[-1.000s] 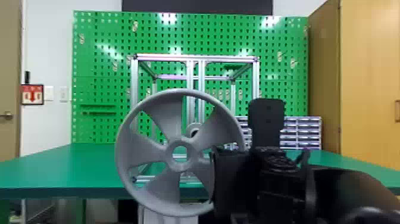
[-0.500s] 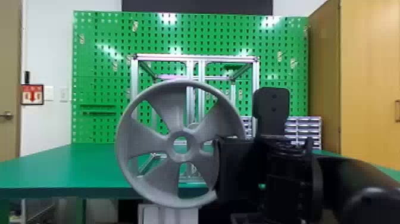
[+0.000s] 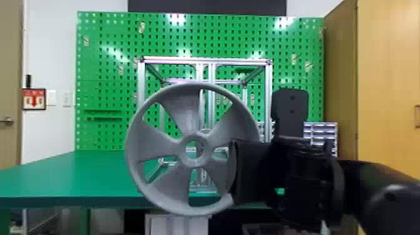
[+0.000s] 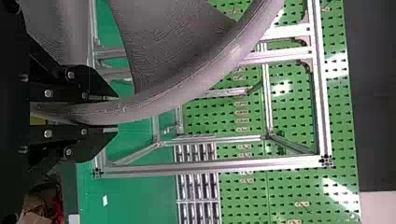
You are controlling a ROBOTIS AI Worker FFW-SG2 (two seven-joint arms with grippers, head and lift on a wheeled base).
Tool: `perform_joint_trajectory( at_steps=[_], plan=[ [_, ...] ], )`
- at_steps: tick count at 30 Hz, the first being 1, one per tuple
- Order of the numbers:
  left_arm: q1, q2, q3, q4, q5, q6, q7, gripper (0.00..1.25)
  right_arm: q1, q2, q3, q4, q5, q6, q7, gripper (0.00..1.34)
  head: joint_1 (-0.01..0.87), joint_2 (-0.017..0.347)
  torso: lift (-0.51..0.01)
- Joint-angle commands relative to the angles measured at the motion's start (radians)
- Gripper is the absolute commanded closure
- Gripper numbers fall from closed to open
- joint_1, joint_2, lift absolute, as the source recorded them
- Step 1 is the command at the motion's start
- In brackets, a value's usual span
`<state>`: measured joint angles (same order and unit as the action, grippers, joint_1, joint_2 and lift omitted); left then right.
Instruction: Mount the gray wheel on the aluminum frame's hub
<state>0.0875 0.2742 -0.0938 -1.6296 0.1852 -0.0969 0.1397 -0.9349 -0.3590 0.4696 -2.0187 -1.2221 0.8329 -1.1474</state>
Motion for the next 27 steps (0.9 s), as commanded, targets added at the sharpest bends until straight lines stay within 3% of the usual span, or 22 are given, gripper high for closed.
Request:
perform_joint_trajectory(
  at_steps=[1,10,17,27],
  plan=[
    [0.000,0.000,-0.001,-0.018,0.003,0.017,0.000,0.12,0.001,-0.003,-0.008,0.006,-0.014,0.000,0.000,1.17,-0.005,0.006,-0.499],
    [0.000,0.010,-0.011,-0.196,0.026,0.144,0.009,0.12,-0.001,-0.005,-0.011,0.017,-0.014,-0.006,0.000,1.17,-0.005,0.006,-0.499],
    [-0.008,0.054,-0.081,-0.331,0.080,0.177,0.133,0.13,-0.001,-0.005,-0.012,0.020,-0.004,-0.009,0.000,1.17,-0.005,0.006,-0.499],
    [-0.057,0.085,-0.135,-0.484,0.192,0.259,0.267,0.16,-0.002,-0.008,-0.012,0.028,0.003,-0.011,0.000,1.17,-0.005,0.006,-0.499]
  ],
)
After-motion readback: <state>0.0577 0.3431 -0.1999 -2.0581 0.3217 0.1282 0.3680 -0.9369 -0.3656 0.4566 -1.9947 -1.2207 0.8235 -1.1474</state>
